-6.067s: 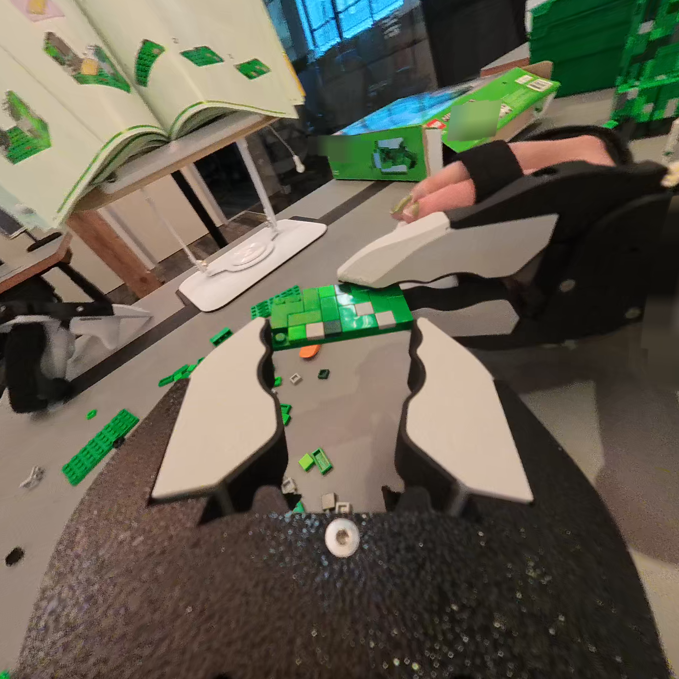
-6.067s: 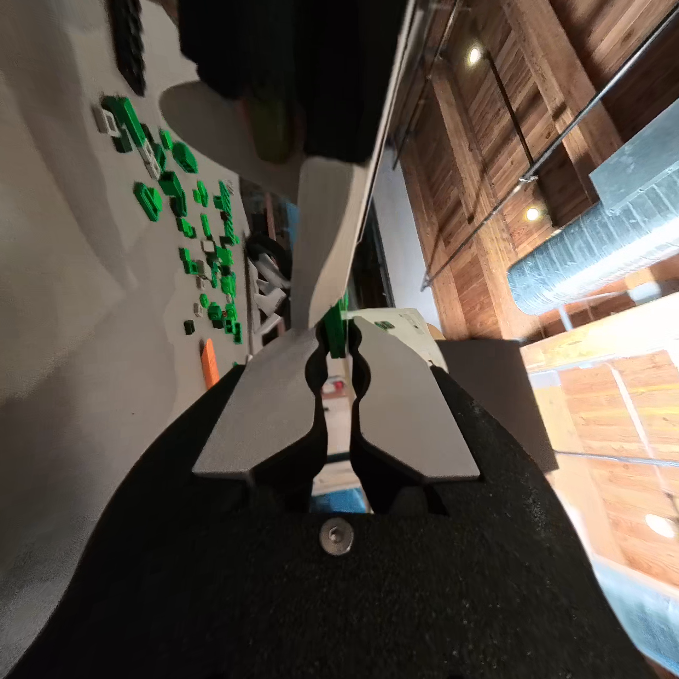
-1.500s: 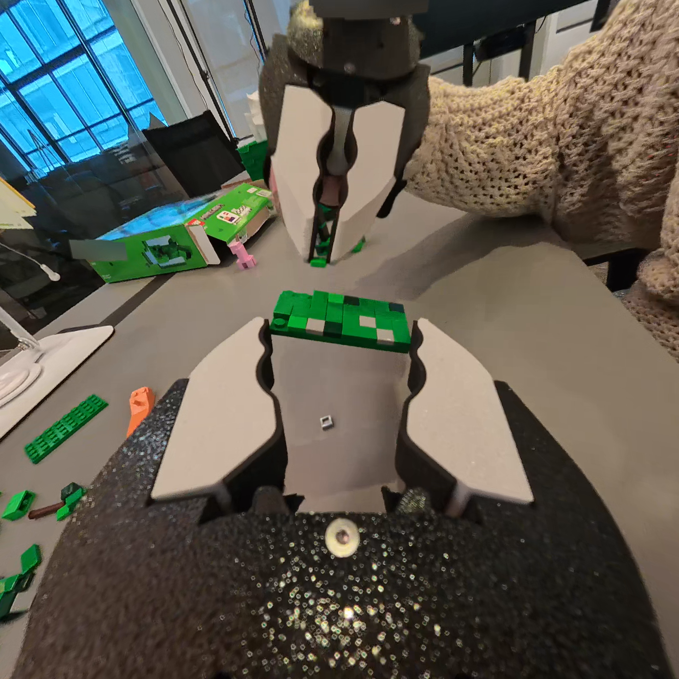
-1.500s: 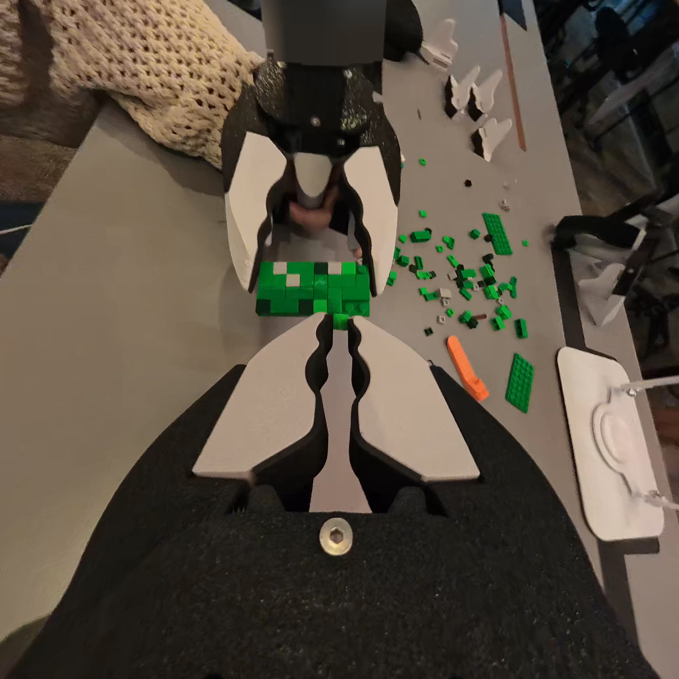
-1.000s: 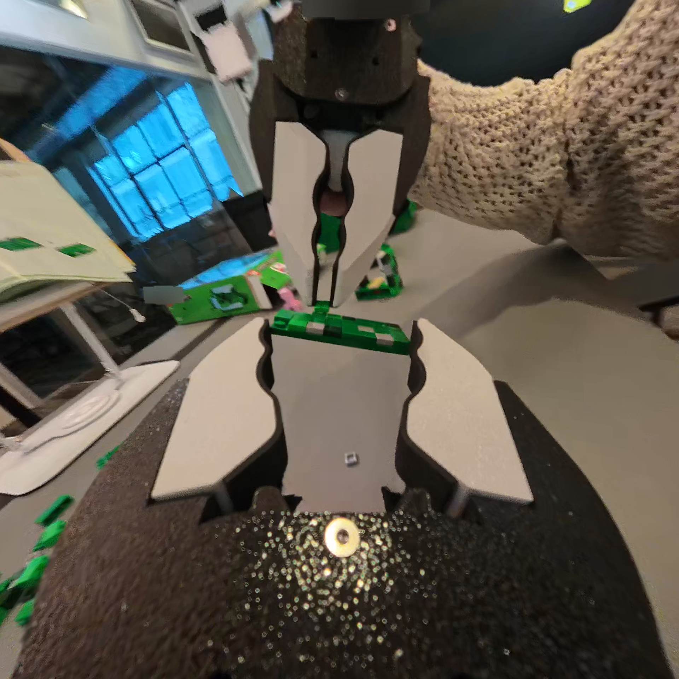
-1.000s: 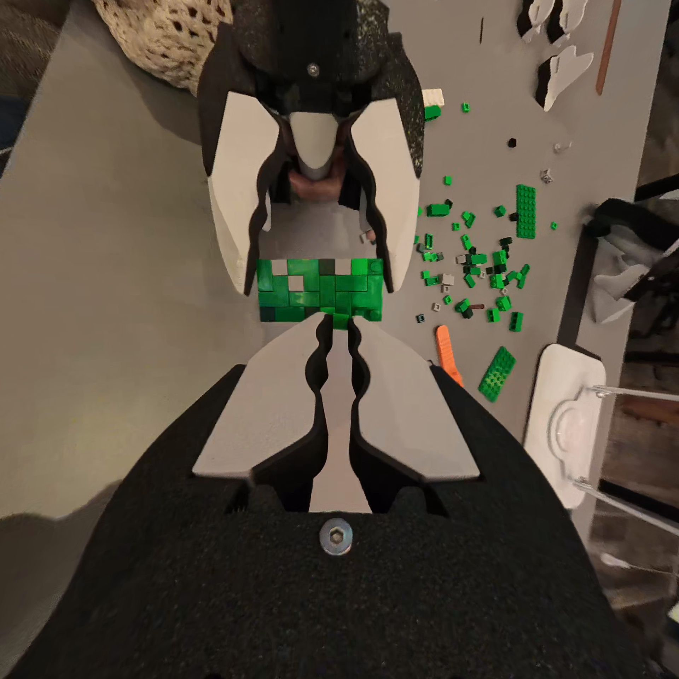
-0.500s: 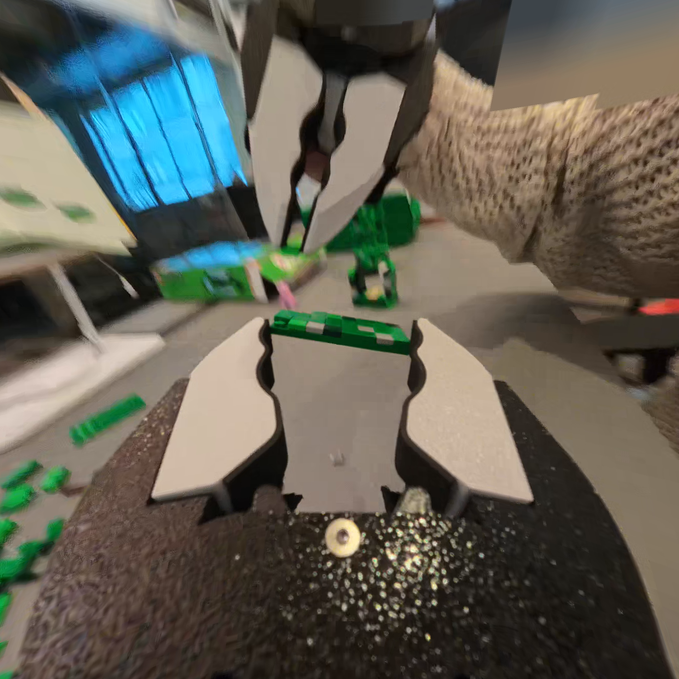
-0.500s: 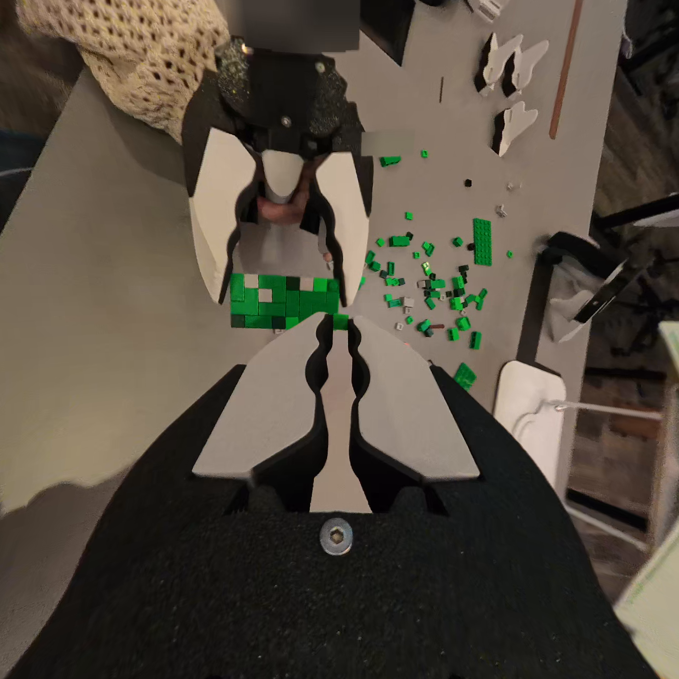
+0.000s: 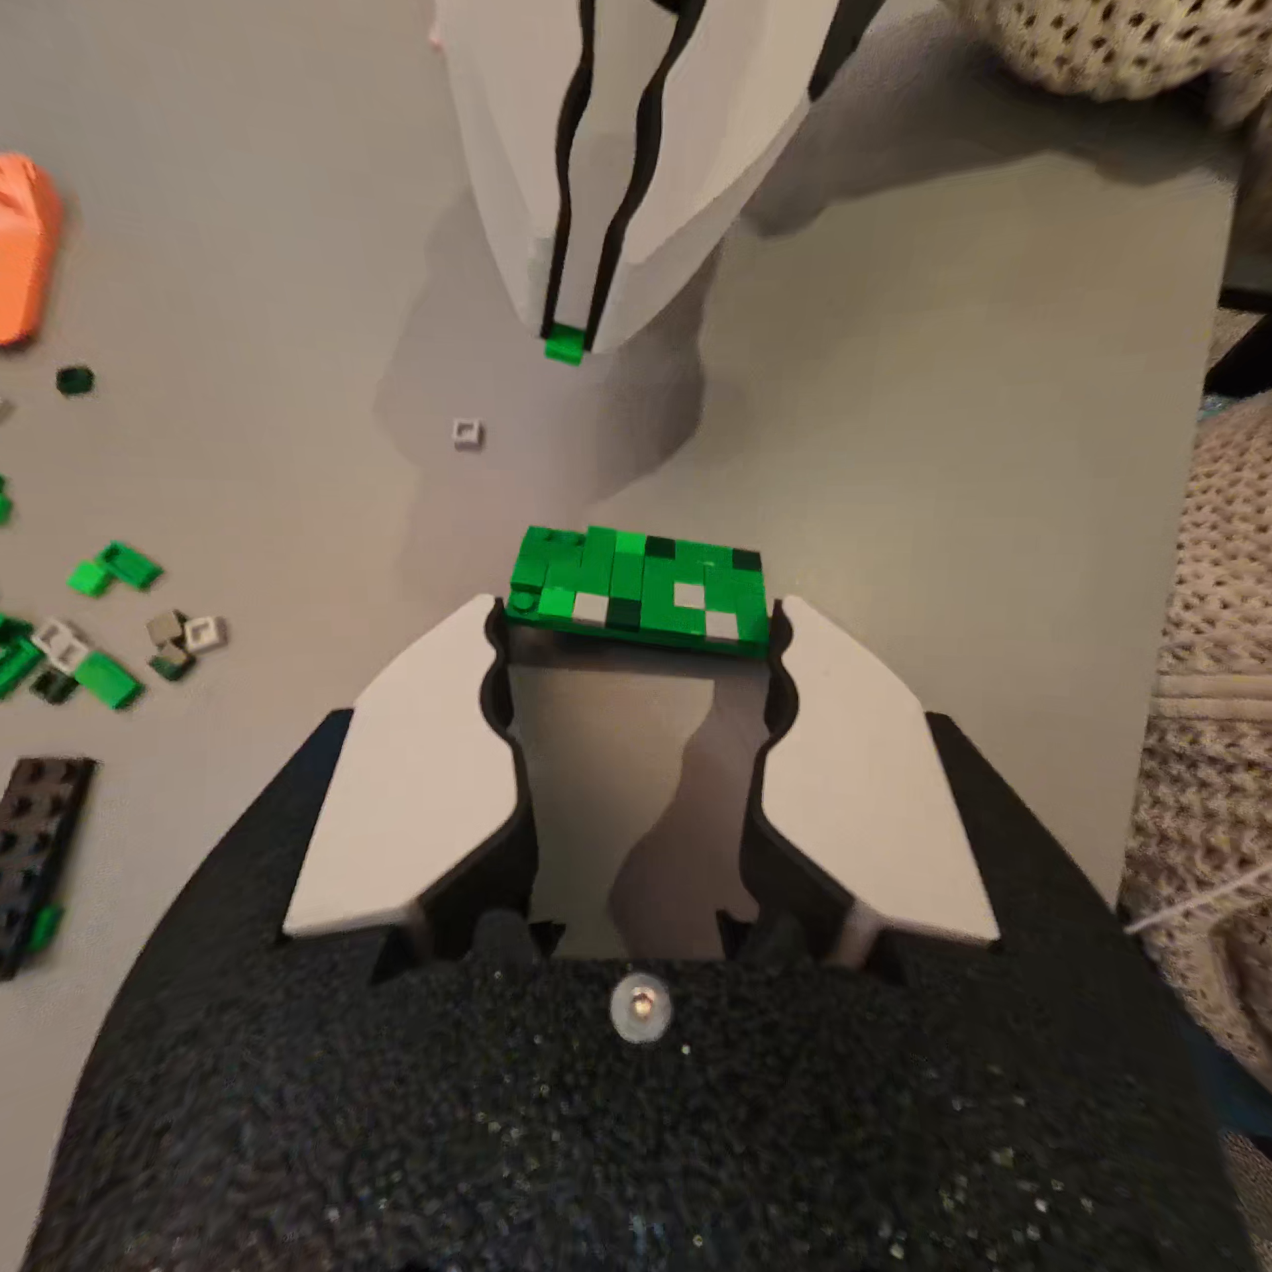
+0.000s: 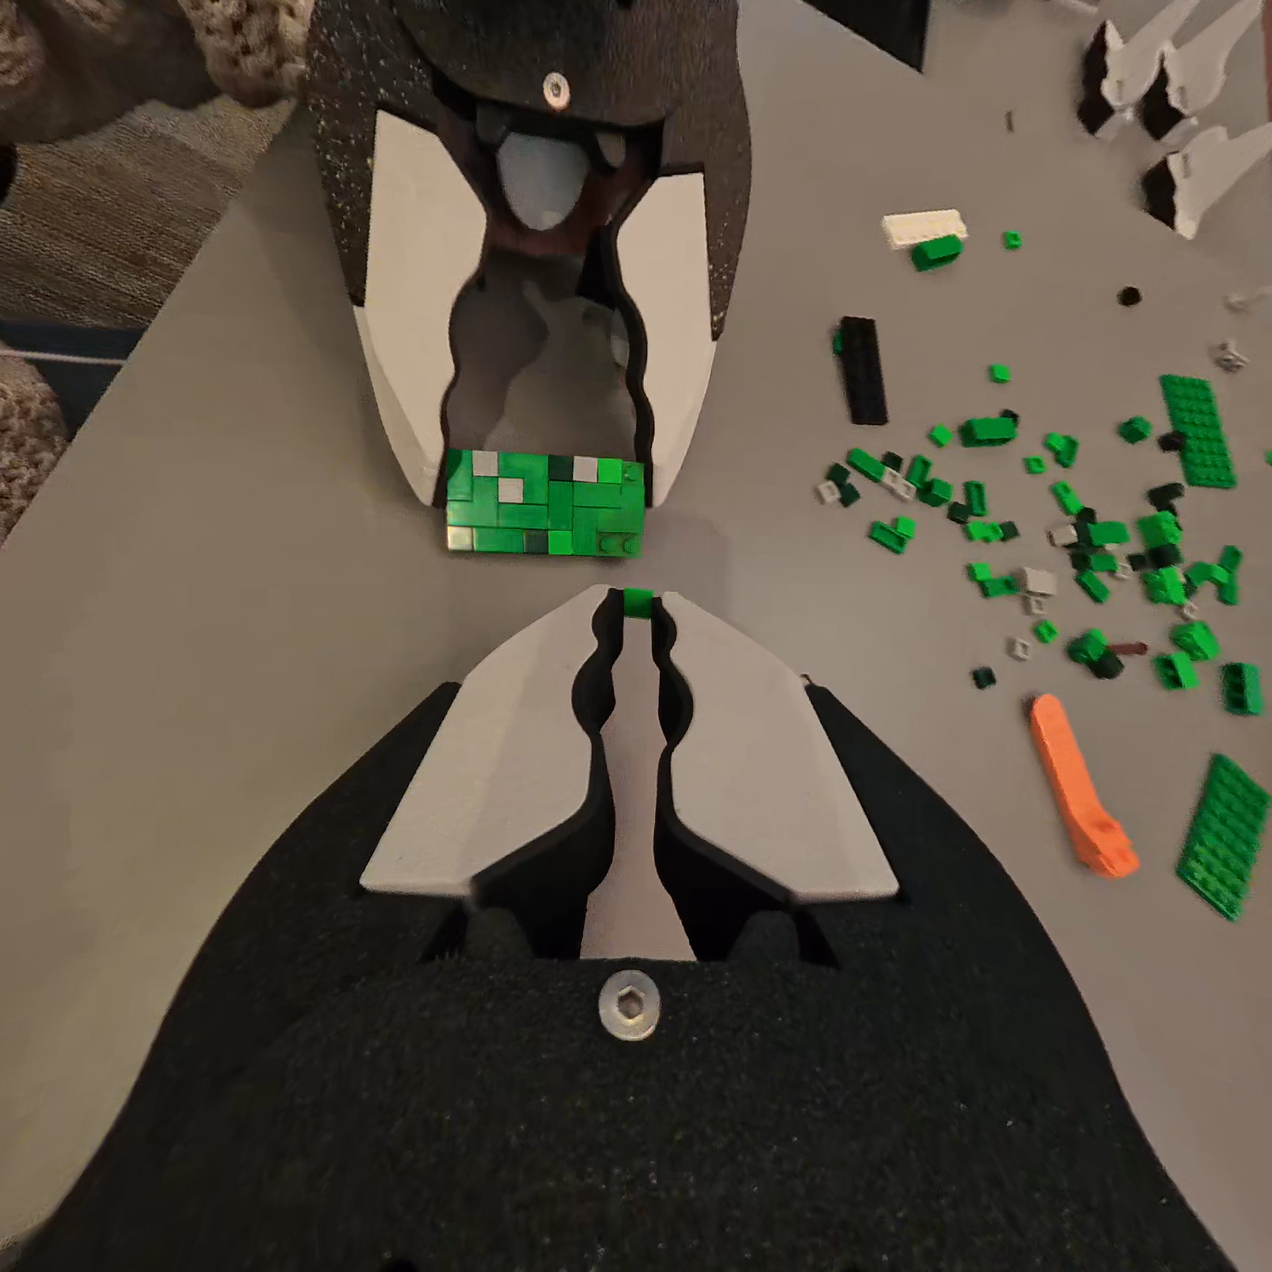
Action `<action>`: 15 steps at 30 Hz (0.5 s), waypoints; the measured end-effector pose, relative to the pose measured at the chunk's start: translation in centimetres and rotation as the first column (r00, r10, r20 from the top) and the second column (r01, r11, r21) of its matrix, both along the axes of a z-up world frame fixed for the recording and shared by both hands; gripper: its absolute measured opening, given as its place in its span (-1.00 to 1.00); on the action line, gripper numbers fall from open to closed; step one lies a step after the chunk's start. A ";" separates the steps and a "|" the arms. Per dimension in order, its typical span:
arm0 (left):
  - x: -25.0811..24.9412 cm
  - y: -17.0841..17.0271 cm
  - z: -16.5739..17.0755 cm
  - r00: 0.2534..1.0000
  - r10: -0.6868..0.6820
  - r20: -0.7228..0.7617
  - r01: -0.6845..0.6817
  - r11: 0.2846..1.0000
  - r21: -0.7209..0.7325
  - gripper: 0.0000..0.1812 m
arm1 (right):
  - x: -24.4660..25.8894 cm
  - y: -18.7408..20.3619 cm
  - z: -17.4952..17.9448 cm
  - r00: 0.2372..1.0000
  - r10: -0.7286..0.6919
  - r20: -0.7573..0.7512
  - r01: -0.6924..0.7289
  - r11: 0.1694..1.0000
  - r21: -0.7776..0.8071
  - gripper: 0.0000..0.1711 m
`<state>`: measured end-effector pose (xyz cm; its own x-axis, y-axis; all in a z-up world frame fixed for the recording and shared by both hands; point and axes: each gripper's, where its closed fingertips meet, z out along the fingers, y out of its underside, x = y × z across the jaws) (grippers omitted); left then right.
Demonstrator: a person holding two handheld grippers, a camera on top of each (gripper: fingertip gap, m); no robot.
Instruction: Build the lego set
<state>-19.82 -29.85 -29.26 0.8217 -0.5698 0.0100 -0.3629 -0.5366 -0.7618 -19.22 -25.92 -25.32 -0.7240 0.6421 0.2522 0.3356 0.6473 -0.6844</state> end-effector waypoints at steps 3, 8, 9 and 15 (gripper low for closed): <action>-0.3 -0.6 -0.3 0.999 0.036 -0.018 -0.036 0.999 -0.014 -0.10 | 0.2 -1.0 -1.0 0.998 0.055 0.012 -0.054 0.998 -0.019 -0.92; 0.0 -0.6 -0.6 0.999 0.019 -0.025 -0.020 0.999 -0.026 0.08 | 0.5 -1.5 -1.7 0.995 0.100 0.027 -0.099 0.994 -0.051 -0.92; -0.1 -0.3 -0.5 0.999 0.028 -0.026 -0.029 0.999 -0.024 0.06 | 0.6 -1.6 -1.7 0.994 0.105 0.027 -0.104 0.993 -0.055 -0.92; -0.6 0.5 -0.4 0.997 0.071 -0.024 -0.072 0.997 -0.033 -0.09 | 0.8 -1.8 -1.5 0.991 0.135 0.021 -0.133 0.989 -0.060 -0.92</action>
<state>-20.42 -29.38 -29.70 0.8604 -0.5095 0.0094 -0.3397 -0.5874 -0.7345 -18.38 -27.71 -26.83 -0.8102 0.5518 0.1978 0.2659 0.6467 -0.7149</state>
